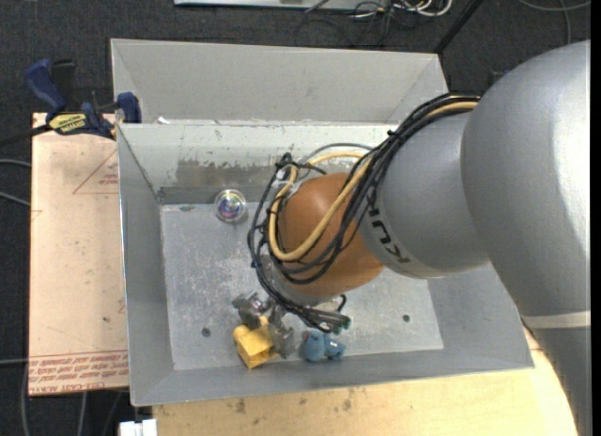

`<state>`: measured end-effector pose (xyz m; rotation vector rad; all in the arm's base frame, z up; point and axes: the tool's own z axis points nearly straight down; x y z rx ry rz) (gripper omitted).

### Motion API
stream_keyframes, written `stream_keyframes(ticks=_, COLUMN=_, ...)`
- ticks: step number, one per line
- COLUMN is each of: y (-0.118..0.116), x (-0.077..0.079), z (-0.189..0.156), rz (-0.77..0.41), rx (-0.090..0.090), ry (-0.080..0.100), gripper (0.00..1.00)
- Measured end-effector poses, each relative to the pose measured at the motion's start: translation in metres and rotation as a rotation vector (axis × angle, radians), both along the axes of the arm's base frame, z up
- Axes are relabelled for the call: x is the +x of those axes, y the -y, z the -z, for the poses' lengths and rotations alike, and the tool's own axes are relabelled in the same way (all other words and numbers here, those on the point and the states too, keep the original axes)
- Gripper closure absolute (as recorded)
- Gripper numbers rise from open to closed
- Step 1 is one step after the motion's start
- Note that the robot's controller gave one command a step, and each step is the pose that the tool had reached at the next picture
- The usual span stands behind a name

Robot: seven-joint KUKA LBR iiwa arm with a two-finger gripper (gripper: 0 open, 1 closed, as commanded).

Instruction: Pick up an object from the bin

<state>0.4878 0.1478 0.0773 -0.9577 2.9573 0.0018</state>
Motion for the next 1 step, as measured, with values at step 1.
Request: stream_keyframes(ticks=1, y=0.0093, x=0.0009, z=-0.1470, rz=0.001, rx=-0.008, ry=-0.020, gripper=1.00)
